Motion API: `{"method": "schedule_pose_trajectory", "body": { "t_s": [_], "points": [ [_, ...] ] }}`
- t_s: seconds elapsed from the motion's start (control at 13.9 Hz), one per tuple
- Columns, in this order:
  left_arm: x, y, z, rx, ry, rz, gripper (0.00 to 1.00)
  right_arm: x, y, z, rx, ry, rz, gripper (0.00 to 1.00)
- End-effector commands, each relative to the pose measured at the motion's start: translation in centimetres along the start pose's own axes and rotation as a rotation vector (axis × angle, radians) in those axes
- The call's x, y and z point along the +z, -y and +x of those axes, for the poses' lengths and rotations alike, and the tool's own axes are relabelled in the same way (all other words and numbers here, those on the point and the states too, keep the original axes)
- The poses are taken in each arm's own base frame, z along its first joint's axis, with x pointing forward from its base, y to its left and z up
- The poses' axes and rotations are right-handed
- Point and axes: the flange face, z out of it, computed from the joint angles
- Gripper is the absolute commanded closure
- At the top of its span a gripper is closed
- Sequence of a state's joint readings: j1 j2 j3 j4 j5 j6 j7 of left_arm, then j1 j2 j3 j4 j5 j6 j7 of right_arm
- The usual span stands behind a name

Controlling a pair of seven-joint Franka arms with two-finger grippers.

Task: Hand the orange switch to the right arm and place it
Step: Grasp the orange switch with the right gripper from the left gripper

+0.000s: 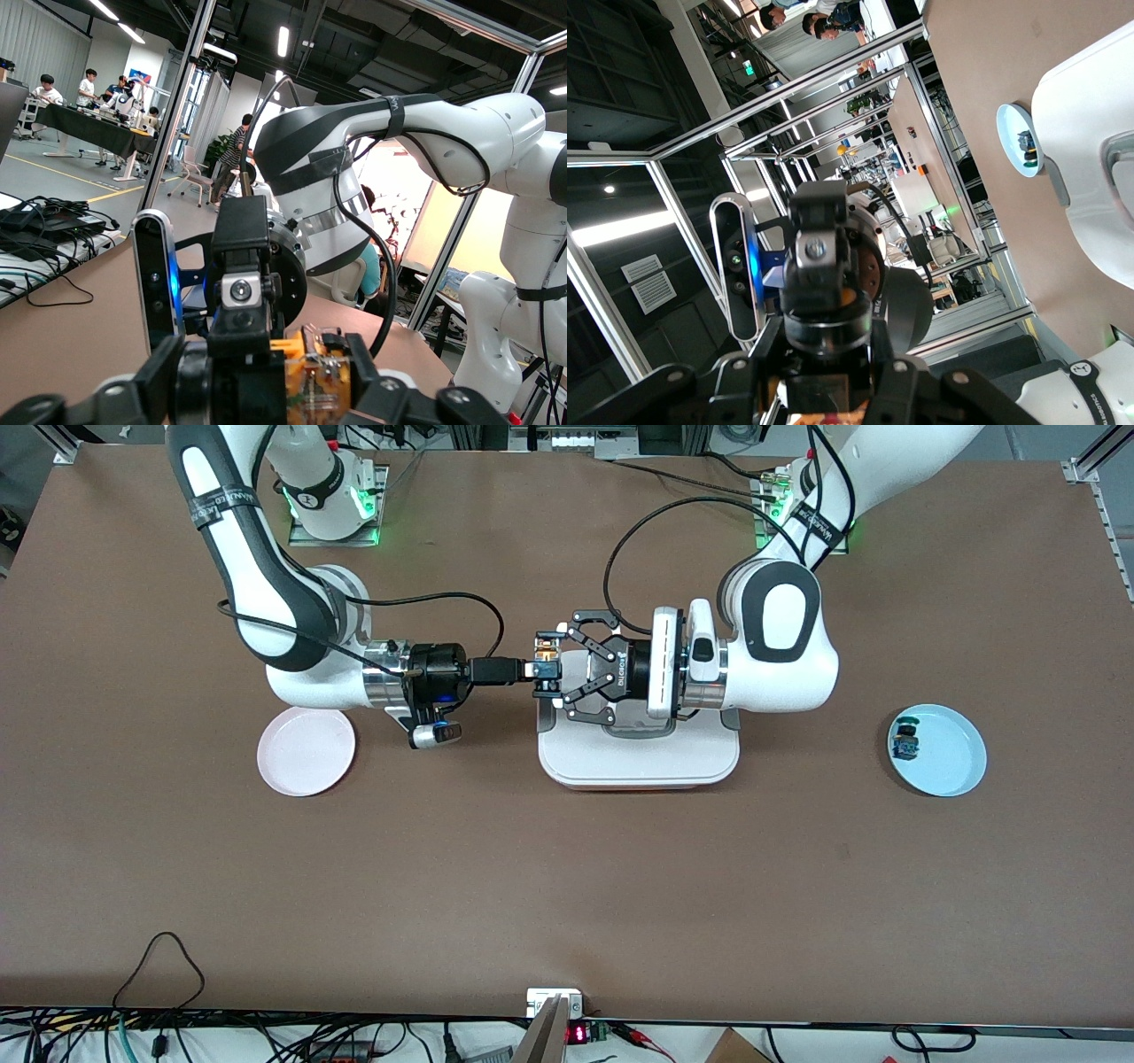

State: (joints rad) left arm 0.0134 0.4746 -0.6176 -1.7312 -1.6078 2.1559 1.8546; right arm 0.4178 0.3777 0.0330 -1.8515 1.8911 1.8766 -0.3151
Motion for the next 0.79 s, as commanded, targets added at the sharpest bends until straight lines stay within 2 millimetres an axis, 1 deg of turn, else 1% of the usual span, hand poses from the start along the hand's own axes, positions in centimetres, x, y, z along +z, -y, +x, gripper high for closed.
{"method": "schedule_pose_trajectory", "body": {
  "t_s": [0.0, 0.36, 0.58, 0.72],
  "points": [
    [-0.2, -0.3, 0.9, 0.018, -0.027, 0.014, 0.00, 0.6, 0.6, -0.7, 0.004, 0.009, 0.007, 1.00],
    [-0.5, -0.4, 1.6, 0.002, -0.031, 0.012, 0.00, 0.2, 0.8, -0.5, -0.012, 0.002, 0.009, 1.00],
    [-1.8, -0.7, 3.2, -0.028, -0.031, 0.011, 0.00, 0.0, 0.9, -0.4, -0.018, 0.002, 0.008, 1.00],
    [-3.1, -0.7, 4.0, -0.057, 0.025, -0.009, 0.00, -0.8, 0.9, -0.3, -0.032, 0.005, -0.020, 1.00]
  ]
}}
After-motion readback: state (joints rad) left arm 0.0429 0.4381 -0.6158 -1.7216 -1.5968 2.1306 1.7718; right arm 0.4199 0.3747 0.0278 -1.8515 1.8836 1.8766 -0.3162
